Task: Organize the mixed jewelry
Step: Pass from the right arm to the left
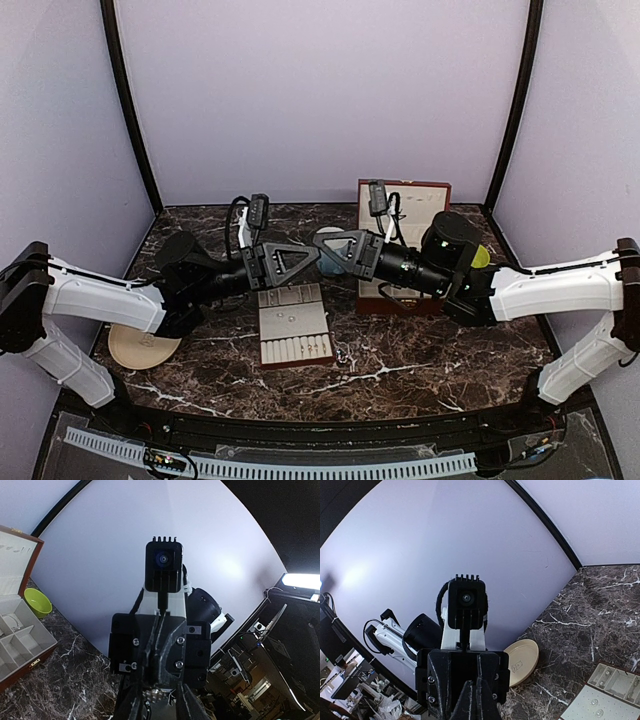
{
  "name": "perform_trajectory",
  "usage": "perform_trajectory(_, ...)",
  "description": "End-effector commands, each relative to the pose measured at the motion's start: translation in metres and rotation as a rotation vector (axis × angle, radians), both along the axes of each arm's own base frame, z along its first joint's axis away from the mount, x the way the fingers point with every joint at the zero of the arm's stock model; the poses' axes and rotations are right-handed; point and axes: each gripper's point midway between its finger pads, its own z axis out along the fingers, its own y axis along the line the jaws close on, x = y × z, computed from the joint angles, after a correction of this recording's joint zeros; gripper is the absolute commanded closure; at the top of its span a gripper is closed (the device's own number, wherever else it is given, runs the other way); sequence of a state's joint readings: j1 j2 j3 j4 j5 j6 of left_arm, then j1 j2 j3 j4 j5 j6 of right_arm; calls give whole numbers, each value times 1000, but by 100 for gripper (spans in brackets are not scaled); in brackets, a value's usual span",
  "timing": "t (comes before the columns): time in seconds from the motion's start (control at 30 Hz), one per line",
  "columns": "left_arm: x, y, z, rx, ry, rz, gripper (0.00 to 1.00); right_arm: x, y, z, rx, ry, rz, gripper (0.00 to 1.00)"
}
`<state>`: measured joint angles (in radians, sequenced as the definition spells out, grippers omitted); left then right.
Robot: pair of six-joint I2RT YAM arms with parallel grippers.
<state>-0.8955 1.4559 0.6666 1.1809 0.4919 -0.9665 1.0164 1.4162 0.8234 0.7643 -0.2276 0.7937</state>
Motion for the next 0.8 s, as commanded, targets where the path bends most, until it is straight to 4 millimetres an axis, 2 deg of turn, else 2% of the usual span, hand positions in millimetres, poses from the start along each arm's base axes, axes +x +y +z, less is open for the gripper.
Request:
perform_trajectory(0.0,-4,6,17,-51,-60,9,75,-5,-2,14,39,-31,9,100)
perform_trajectory(0.33,-2,7,21,-56,-71,27,72,-6,-2,13,37,-30,13,100)
perform_trajectory(0.5,-2,8,20,-57,-70,27,80,-6,-3,14,39,-30,14,100)
perform_trajectory(0.77,-2,9,17,-53,-66,31,85,-6,-1,10,29,-21,21,100)
